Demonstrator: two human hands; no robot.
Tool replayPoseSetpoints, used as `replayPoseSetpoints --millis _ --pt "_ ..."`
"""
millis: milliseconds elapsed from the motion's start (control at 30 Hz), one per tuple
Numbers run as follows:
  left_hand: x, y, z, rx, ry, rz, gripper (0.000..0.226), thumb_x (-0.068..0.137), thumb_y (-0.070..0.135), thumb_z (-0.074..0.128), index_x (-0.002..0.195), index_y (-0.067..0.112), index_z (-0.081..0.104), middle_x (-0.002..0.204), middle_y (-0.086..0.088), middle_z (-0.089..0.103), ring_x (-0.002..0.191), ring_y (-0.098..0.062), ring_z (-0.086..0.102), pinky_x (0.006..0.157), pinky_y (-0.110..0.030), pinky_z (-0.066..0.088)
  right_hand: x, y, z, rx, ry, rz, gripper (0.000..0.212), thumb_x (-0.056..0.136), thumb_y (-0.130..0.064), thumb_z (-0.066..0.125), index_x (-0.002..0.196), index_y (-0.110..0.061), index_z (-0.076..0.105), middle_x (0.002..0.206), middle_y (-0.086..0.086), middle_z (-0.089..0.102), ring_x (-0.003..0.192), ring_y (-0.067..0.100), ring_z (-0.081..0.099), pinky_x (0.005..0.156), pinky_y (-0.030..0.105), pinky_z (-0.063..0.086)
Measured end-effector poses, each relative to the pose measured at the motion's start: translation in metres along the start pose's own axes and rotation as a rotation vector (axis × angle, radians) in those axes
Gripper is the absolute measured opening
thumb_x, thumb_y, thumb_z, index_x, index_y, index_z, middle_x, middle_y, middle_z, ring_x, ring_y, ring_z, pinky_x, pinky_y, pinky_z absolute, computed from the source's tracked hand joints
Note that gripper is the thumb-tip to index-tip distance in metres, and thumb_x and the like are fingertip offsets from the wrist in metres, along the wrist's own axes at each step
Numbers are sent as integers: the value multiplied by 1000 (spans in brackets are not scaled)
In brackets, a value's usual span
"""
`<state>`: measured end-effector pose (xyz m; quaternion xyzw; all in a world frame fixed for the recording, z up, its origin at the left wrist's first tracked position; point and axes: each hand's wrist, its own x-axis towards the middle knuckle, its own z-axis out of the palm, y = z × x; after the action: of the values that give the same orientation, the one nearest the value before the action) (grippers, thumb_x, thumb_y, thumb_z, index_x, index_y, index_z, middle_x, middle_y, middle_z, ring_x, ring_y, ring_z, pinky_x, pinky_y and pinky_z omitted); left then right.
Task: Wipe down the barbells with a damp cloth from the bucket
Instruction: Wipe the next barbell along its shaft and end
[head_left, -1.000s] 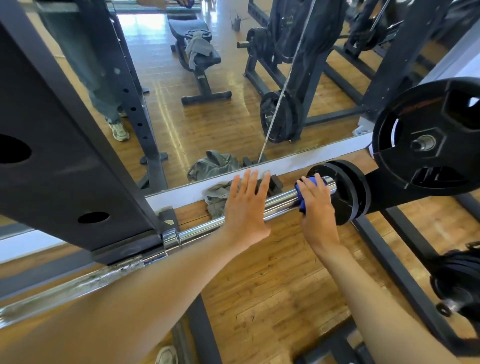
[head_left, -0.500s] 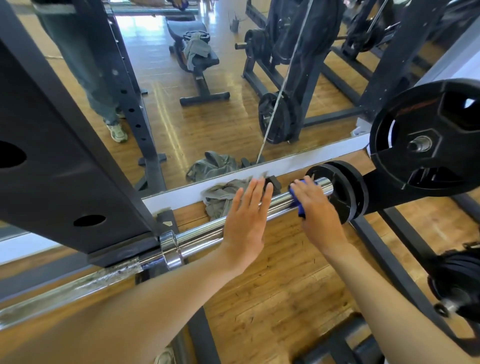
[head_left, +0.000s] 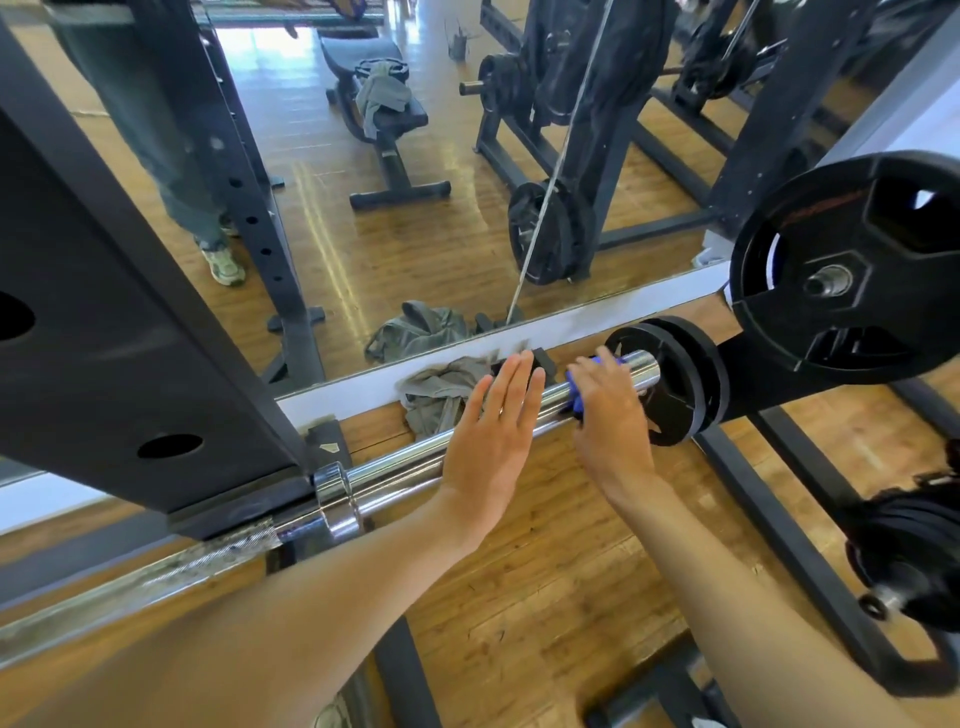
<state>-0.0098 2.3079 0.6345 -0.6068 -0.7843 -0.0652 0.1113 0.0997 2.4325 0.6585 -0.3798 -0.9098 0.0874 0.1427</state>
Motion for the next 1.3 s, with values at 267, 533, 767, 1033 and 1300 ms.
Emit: replayPoseSetpoints --millis 267,533,767,1033,1300 --pt "22 -28 -16 -272 -213 -198 124 78 53 81 163 19 -3 171 -13 0 158 -30 -1 128 -47 9 16 30 -18 73 -108 29 65 81 15 71 141 -2 53 146 12 53 151 30 26 124 48 22" --pt "-4 -1 1 96 16 44 96 96 11 65 158 -5 -6 166 -30 -1 156 -40 5 126 -49 16 2 32 -9 129 17 65 73 83 15 67 149 -4 43 156 10 40 156 24 12 123 48 21" --pt "-2 -27 -25 -256 -28 -123 117 83 33 80 163 18 -3 171 -12 -4 158 -28 -6 128 -44 4 -3 34 -13 137 5 101 76 84 14 67 152 -7 40 161 7 36 155 18 11 124 46 25" --pt "-13 -29 -17 -53 -92 -143 95 95 33 67 161 1 6 169 -21 5 157 -35 2 127 -45 5 -12 26 -13 134 -71 -55 77 85 15 62 153 -11 39 162 2 32 156 16 9 124 46 25" --pt "-27 -19 -9 63 8 -19 96 95 17 60 158 -5 -9 167 -25 -12 156 -38 -9 128 -47 9 -48 -15 5 134 -66 -147 86 83 19 60 158 -9 28 167 3 21 157 14 -1 125 44 22"
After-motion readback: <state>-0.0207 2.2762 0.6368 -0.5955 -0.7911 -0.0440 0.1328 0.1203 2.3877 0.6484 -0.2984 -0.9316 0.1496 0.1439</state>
